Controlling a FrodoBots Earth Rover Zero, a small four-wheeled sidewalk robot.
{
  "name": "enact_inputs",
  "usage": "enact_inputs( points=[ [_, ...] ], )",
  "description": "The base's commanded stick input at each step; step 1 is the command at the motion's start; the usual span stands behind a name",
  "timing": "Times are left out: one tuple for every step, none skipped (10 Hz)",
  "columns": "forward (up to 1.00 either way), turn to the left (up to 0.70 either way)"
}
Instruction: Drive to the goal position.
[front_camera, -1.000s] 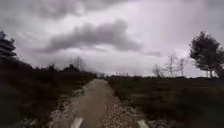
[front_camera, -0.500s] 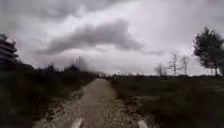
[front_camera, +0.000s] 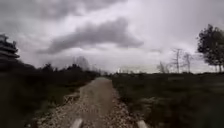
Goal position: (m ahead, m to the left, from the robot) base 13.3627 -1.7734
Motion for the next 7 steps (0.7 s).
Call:
enact_inputs(
  points=[
    [0.70, 0.00],
    [0.70, 0.00],
    [0.70, 0.00],
    [0.70, 0.00],
    [0.70, 0.00],
    [0.70, 0.00],
    [0.70, 0.00]
  ],
)
